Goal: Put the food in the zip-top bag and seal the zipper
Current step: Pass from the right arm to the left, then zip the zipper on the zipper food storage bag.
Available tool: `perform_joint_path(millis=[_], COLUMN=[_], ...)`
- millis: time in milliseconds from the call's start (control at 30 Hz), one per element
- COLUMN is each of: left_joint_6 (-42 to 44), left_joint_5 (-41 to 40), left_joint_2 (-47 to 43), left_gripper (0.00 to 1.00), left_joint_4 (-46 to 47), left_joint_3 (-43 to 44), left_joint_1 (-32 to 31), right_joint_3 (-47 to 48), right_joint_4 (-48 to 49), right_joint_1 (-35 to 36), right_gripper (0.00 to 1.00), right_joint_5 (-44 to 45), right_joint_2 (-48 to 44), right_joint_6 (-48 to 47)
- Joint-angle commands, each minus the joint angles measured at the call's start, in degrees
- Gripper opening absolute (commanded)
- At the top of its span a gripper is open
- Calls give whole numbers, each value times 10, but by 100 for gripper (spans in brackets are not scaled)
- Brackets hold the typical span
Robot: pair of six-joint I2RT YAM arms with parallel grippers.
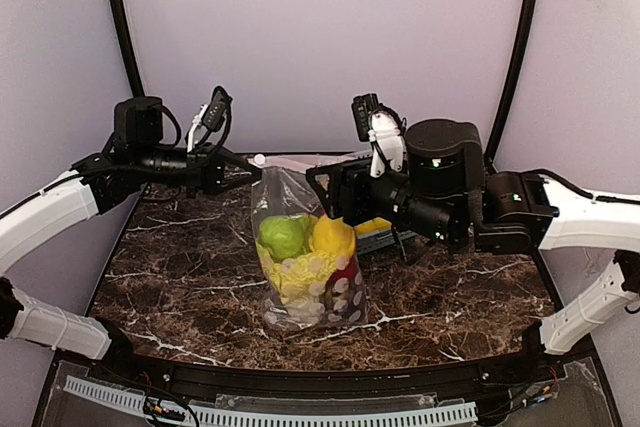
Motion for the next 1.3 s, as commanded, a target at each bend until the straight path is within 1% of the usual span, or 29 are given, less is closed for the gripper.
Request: perform_joint_path(millis=[0,67,133,300,400,467,533,767,800,967,1067,1267], left_joint_6=[54,66,73,86,84,82,83,106,108,110,114,116], left_joint_5=[81,86,84,77,87,92,92,72,72,79,81,91], left_joint_2=[6,12,12,-5,-3,-2,-2,-10,-9,0,2,9], left_gripper=[1,1,1,1,1,1,1,1,1,1,1,1], left_joint_4=[-18,-29,-37,-50,-50,-50,-51,-70,-72,-78,-85,-96], left_joint_3=[1,-2,-7,-17,-19,-19,-19,-20,-20,-17,-15,-10], left_joint_1=[2,2,2,2,2,2,2,-1,-1,-3,-6,-8], right_joint_3=[-3,6,16,61,96,135,178,276,287,321,334,366], right_joint_4=[-91,-108,-112,-122,-132,-151,-179,-210,-214,-224,-225,-233], right_joint_1=[-7,-24,-56,-138,-172,-185,-191,-202,-203,-215,-220,-225], right_gripper=[76,80,82,83,83,81,78,66,64,61,57,52], right_joint_5=[90,77,13,-260,-437,-521,-578,-718,-729,-768,-787,-821], right_joint_2=[-39,-52,-60,-44,-9,30,71,181,192,233,249,282], right_joint_6=[7,-14,-51,-143,-180,-196,-213,-244,-246,-249,-264,-269])
